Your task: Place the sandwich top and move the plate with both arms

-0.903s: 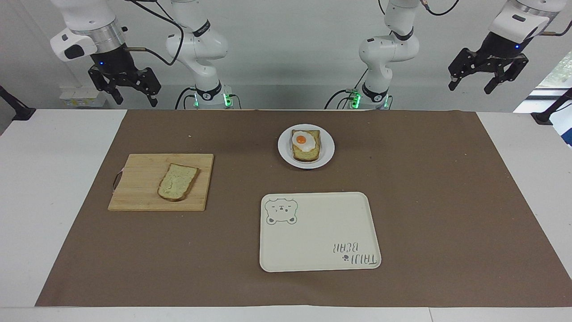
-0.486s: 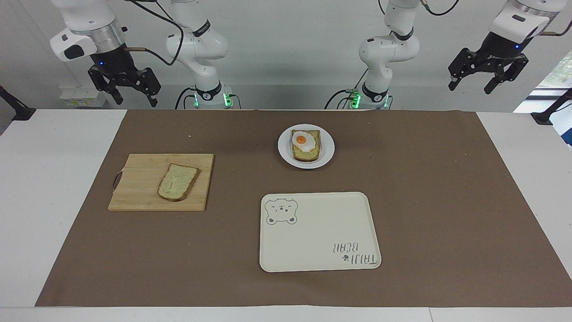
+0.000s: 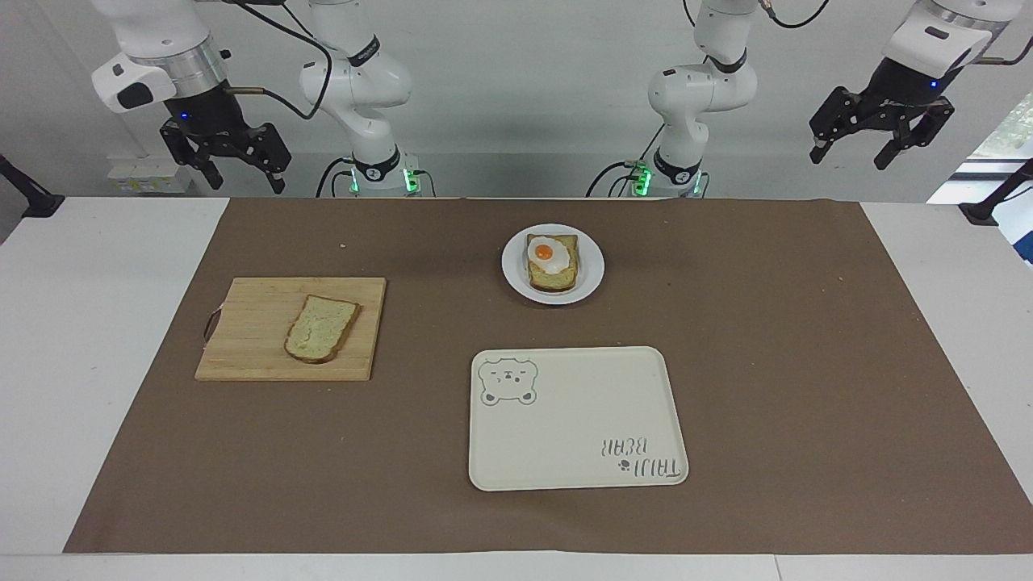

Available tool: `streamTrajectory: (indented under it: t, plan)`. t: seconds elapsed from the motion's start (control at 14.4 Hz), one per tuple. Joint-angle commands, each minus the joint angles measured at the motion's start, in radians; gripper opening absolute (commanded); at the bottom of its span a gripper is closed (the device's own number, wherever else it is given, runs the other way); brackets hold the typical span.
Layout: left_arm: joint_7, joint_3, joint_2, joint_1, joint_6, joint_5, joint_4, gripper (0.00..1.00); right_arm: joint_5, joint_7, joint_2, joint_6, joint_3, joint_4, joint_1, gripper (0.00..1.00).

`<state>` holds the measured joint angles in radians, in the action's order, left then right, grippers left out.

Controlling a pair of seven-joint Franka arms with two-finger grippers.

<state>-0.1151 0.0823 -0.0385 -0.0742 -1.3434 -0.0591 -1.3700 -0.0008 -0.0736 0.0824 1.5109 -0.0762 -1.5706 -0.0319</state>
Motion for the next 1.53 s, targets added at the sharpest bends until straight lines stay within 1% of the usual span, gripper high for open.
streamTrajectory:
  t: [0.0, 0.49, 1.46]
  plan:
    - [0.002, 0.005, -0.015, -0.007, 0.009, 0.015, -0.012, 1.00, -0.015, 0.018, 0.013, 0.015, -0.002, -0.022, 0.003, 1.00]
    - [0.002, 0.005, -0.015, -0.007, 0.009, 0.015, -0.011, 1.00, -0.015, 0.025, 0.013, 0.034, -0.002, -0.023, 0.004, 1.00]
    - [0.002, 0.005, -0.015, -0.007, 0.007, 0.015, -0.011, 1.00, -0.015, 0.023, 0.013, 0.034, -0.004, -0.025, 0.004, 1.00]
